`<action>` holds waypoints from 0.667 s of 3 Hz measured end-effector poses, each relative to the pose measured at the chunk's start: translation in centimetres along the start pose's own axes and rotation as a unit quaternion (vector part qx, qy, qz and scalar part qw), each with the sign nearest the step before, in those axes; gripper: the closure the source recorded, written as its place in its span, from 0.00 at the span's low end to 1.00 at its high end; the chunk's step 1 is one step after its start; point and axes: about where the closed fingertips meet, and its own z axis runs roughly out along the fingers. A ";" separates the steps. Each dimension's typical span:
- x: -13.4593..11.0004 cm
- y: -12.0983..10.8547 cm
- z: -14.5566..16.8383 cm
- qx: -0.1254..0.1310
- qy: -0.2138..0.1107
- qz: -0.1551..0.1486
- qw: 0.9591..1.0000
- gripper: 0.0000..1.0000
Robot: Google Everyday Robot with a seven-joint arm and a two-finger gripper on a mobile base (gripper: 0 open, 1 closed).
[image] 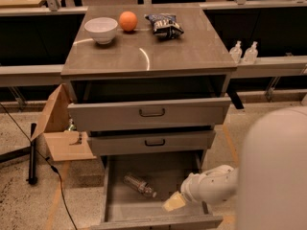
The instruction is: Pick water bottle from bottom drawer and place on counter
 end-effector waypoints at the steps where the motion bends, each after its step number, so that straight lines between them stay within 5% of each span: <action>1: 0.3 -0.7 5.4 0.003 -0.020 0.009 1.000 0.00; 2: 0.4 0.8 10.9 -0.003 -0.041 0.002 0.999 0.00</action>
Offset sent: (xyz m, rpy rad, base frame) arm 0.0247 0.0838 -0.1668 0.1046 -0.0954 0.0124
